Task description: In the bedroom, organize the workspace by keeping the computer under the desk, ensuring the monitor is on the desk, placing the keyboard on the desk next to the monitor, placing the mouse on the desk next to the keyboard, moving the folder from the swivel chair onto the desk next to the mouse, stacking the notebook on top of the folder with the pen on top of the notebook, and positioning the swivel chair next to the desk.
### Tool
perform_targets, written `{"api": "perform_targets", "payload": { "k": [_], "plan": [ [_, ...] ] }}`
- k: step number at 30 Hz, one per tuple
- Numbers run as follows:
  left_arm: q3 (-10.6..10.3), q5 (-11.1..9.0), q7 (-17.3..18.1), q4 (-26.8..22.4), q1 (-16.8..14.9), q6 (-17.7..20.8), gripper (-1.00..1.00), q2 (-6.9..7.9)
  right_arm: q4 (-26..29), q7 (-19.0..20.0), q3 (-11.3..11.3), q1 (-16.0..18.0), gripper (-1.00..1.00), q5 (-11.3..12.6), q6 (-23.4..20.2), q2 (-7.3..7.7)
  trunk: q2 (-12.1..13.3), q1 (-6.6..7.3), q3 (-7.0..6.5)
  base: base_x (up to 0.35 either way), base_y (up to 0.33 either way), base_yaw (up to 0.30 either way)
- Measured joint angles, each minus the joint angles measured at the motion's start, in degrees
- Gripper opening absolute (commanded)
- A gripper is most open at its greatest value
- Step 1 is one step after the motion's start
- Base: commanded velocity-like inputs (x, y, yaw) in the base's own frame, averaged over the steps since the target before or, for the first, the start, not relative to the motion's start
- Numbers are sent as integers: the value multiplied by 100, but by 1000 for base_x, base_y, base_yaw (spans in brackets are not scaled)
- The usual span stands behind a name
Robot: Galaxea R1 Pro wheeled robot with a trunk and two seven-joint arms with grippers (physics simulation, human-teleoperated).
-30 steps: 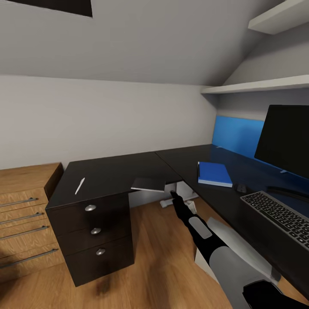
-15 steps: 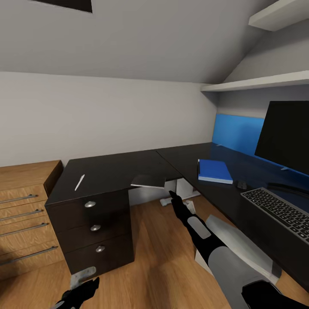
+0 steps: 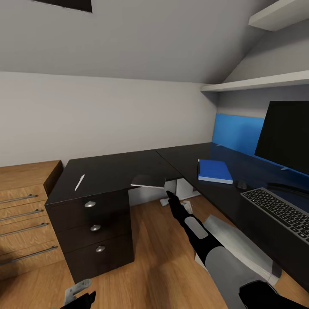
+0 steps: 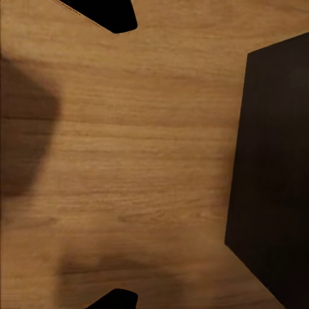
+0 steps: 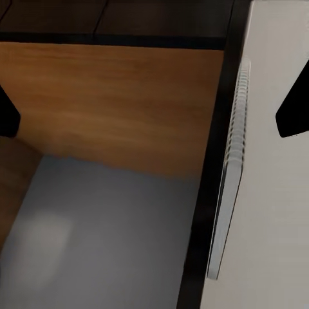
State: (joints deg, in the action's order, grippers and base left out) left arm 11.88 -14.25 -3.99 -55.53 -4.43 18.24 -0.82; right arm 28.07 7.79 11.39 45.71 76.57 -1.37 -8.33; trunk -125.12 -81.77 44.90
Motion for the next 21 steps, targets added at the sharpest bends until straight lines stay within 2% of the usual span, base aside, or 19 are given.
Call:
{"api": "perform_targets", "payload": {
  "k": [3,5,17,21],
  "plan": [
    [-10,-6,-1,132,0,-292,100,23,0,-1,-2,-1,100,0,0,-72,0,0,0,0,0,77],
    [-13,-7,-2,164,-1,-347,100,26,0,-1,-2,-2,100,0,0,-86,0,0,-1,0,0,108],
    [-26,-9,-15,270,3,-447,100,33,0,3,-3,-3,100,-1,1,-109,0,0,-35,0,0,189],
    [-28,-9,-23,314,4,-450,100,33,0,2,-3,-5,100,0,1,-109,0,0,-42,0,0,95]
  ]
}}
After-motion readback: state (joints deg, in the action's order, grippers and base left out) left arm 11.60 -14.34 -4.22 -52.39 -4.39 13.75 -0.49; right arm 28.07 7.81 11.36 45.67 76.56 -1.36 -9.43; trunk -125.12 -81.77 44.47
